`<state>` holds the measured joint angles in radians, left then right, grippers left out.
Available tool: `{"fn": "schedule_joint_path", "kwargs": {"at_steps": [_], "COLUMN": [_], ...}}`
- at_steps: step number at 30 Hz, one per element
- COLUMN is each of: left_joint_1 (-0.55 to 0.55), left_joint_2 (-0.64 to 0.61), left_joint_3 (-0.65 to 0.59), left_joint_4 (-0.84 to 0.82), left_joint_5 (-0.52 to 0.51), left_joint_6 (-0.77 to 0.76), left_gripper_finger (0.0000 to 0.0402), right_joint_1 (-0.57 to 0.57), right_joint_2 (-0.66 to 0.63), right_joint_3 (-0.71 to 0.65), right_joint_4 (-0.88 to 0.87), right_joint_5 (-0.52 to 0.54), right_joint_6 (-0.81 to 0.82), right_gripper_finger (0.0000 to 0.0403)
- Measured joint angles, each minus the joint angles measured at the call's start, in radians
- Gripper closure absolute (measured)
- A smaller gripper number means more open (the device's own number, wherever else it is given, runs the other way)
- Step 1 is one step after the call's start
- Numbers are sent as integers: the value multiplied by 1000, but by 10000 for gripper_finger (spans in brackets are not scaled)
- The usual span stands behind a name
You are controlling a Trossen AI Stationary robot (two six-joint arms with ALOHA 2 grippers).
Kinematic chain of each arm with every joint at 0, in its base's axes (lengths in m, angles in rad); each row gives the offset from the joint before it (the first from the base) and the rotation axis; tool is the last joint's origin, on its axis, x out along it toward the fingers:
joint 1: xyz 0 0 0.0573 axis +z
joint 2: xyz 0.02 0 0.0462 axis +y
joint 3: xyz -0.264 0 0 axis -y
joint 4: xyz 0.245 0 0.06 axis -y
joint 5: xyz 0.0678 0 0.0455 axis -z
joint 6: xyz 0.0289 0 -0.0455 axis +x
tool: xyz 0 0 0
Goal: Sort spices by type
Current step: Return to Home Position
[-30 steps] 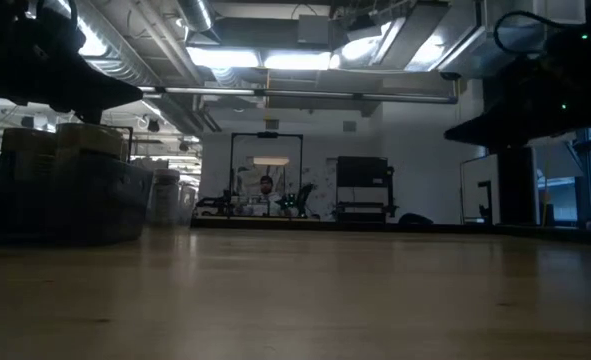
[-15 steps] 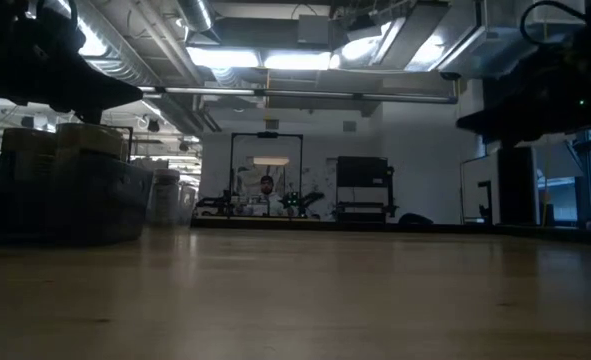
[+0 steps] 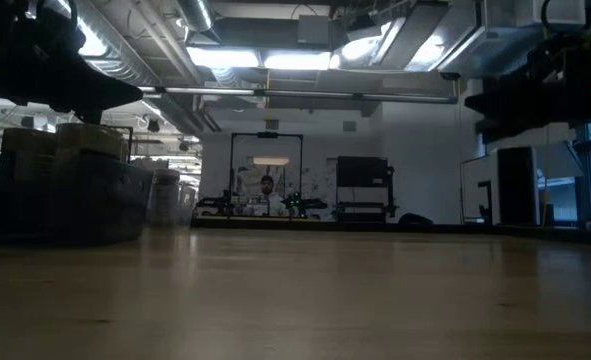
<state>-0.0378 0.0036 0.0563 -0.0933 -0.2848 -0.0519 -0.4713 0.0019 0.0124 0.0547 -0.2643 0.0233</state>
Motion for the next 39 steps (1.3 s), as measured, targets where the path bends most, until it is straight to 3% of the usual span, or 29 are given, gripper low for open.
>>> {"fn": "schedule_joint_path", "kwargs": {"at_steps": [7,16,39], "left_joint_1": [0,0,0], "left_joint_2": [0,0,0], "left_joint_3": [0,0,0], "left_joint_4": [0,0,0], "left_joint_5": [0,0,0], "left_joint_6": [0,0,0], "left_gripper_finger": [398,398,398], "right_joint_1": [0,1,0], "right_joint_2": [0,0,0], "right_joint_3": [0,0,0], "right_joint_4": [-3,4,3], "right_joint_5": [-13,-129,-138], "right_joint_6": [5,26,20], "right_gripper_finger": [391,391,391]}}
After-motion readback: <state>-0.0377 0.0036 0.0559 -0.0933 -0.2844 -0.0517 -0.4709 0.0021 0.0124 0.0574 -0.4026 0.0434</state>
